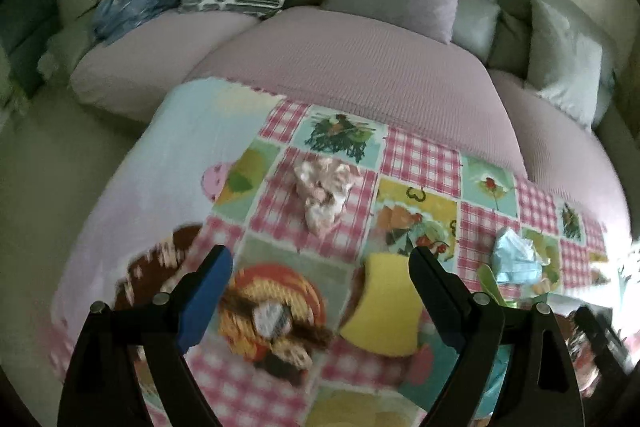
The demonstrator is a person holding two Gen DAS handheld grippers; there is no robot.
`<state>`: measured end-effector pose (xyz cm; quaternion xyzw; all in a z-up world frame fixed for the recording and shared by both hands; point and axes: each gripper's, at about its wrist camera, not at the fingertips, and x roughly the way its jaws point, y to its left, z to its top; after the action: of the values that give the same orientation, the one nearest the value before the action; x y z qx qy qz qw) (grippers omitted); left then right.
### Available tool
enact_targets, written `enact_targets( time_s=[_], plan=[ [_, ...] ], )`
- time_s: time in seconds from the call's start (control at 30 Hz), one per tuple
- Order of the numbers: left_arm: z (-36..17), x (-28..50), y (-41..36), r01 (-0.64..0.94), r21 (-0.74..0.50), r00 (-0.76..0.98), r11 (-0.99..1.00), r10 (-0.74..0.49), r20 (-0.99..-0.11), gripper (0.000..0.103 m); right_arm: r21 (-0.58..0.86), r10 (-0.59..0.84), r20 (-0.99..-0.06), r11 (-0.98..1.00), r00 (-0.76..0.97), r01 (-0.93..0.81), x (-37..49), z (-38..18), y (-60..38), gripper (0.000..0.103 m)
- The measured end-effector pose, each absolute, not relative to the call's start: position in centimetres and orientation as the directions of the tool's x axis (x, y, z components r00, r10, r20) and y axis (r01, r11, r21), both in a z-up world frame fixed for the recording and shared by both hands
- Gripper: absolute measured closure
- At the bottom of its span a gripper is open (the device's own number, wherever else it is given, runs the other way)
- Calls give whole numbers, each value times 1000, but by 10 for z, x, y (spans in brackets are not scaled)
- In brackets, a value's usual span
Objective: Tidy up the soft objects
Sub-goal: 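Grasp the blue face mask with the right gripper while the left gripper grasps the pink-white cloth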
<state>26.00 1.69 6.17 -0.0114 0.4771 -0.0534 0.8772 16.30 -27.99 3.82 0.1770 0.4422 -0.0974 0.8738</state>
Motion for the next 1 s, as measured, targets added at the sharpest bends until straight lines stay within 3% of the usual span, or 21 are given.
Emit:
enact_targets(
  time_s=[0.03,0.2,0.4,0.5,0.6,0.73,1.0],
  plan=[
    [62,269,16,108,-72,528,992,-119,-841,0,224,-1,-817,921,577,318,170,38,-280,0],
    [58,304,10,212,5,462,977,-96,-882,0,193,43,-877,944,479,269,219,30,-278,0],
    [45,347,11,253,-31,367,967,-125,-922,0,217,112,-931,936,347,278,260,0,-279,0],
    [26,369,13,220,-101,257,970,-158,-953,0,216,137,-953,931,269,293,275,-19,-282,0],
    [16,380,6,249,-50,246,967,-113,-963,0,169,106,-971,939,216,301,286,-32,-283,0],
    [-5,397,9,198,-98,164,975,-132,-978,0,179,125,-973,938,194,297,296,-43,-281,0],
    [-40,420,10,166,-69,107,984,-87,-990,2,115,81,-987,959,138,260,314,-60,-272,0]
  ],
)
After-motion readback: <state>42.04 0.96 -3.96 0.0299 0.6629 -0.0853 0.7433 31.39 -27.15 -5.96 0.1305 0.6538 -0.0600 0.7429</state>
